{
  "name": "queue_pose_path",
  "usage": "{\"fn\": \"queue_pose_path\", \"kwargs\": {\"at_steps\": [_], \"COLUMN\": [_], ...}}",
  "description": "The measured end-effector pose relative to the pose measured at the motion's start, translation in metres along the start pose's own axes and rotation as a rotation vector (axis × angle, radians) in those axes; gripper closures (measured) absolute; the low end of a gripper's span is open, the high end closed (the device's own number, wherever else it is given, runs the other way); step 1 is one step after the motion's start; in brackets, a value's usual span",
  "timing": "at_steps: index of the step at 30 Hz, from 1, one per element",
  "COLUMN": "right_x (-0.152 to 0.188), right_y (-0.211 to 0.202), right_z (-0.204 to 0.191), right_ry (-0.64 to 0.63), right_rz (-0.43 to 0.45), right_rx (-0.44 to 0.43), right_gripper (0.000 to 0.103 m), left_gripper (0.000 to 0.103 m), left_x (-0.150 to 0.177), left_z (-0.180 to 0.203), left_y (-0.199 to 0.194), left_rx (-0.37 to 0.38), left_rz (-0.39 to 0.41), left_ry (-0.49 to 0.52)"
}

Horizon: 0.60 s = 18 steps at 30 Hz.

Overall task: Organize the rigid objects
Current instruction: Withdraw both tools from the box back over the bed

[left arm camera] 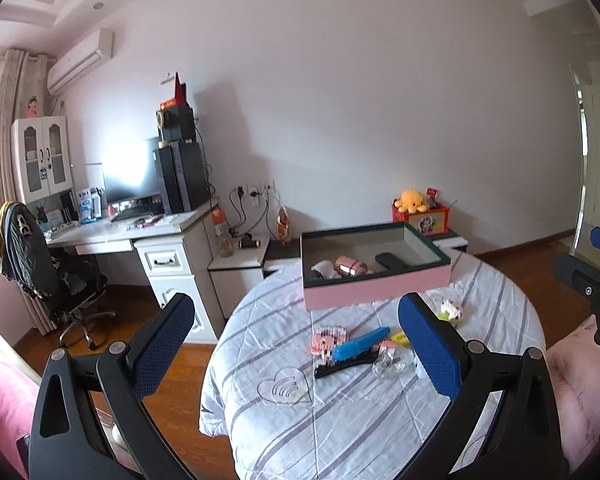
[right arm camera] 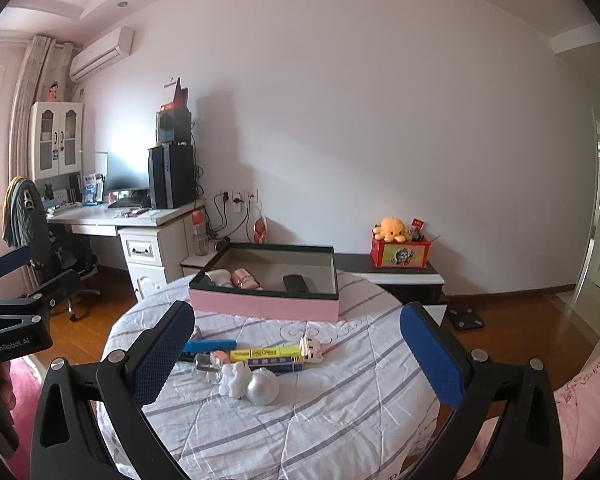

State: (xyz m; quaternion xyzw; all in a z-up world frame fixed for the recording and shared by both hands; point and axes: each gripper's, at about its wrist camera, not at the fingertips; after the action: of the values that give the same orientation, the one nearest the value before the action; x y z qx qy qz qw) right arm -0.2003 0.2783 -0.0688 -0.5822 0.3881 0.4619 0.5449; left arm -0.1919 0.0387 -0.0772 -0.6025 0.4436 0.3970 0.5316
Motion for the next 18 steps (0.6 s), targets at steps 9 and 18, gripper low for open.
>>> {"fn": "queue_pose_path", "kwargs": {"at_steps": [9,18], "right_x": [0.041,0.083], "right_y": [0.058,0.124], "right_z": [-0.009,-0.024], "right_ry": [0.019,0.057], "right_rz": [-0.164,-0.333], "right_rx": [-0.001,-0.042], "right_gripper": [0.0,0.0], "left_gripper": [0.0,0.0], "left_x": [0.031,0.056], "left_z": [0.003,0.001], "left_y": [0.045,0.084], "left_rx": [0.036,0.036], "left_rz": [-0.133,-0.235], "left_ry": [0.0,0.008]}}
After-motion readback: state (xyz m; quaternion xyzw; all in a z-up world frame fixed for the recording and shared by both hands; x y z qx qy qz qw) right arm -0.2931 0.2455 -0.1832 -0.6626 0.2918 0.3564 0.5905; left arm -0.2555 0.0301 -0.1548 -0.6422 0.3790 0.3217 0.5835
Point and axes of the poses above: each gripper's, at about its wrist camera, not at the fingertips, and y roughly the way its jaws point, z to its right, x to its underside, and after that the axes turned 2 degrees about z, right-handed
